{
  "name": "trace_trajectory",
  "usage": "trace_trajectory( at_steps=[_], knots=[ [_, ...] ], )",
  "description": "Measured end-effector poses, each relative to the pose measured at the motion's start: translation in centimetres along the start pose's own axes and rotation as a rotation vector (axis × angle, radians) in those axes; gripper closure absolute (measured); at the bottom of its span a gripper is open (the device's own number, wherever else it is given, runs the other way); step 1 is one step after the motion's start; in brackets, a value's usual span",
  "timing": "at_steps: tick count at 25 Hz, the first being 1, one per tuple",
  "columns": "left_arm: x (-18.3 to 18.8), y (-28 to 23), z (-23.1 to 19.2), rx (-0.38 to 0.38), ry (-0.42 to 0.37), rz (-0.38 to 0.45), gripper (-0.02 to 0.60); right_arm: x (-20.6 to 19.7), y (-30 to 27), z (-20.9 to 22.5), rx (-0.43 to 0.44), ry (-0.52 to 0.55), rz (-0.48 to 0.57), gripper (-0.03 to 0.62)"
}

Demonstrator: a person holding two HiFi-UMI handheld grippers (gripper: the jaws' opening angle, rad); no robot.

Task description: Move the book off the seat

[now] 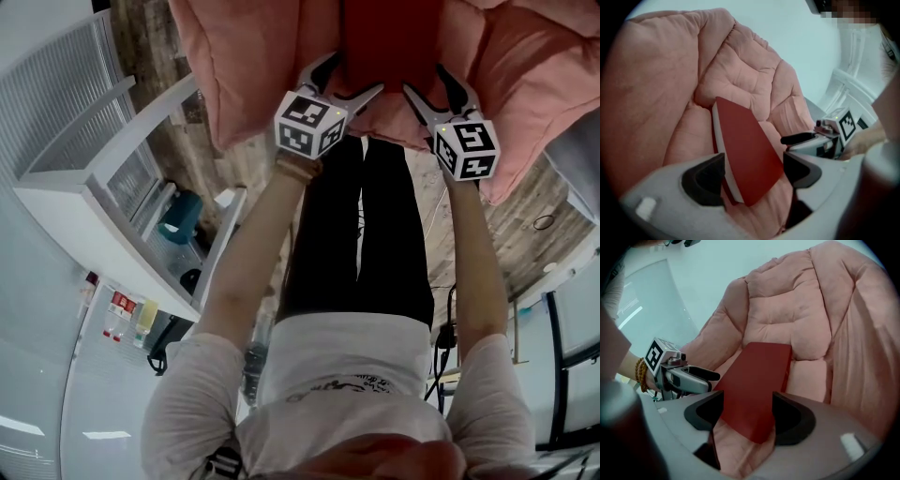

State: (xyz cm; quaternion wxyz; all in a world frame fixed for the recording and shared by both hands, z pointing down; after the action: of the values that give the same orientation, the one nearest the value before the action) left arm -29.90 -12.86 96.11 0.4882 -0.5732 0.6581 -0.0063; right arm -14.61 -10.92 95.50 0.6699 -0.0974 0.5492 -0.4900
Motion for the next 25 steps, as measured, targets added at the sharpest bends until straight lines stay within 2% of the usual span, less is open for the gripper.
trace_trajectory(
  at_steps=[8, 15, 25],
  knots=[
    [-1.2, -2.1, -1.8, 0.026, 0.036, -0.019, 0.187, -2.3, -2.6, 1.5, -0.001, -0.075, -0.046, 0.206],
    [-2.0, -2.8, -3.1, 0.030, 0.079, -0.028, 0.179, -3.6, -3.7, 2.4, -0.001, -0.116, -0.062, 0.194],
    [-2.5, -4.0, -3.5, 0.032, 0.075, -0.056, 0.176, -4.0, -4.5, 2.6, 0.010, -0.116, -0.065, 0.189]
  ],
)
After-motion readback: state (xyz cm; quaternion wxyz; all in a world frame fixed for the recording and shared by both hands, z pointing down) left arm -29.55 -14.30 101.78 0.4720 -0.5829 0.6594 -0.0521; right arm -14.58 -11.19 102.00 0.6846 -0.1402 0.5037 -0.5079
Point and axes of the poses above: the fingertips, and each gripper's own axes: y backward along the fingers, z to its right, x out of its top, the point moved 5 cm from there along y, backward along the fingers, and after that the axes turned 3 degrees about z, right-handed, at the moved point
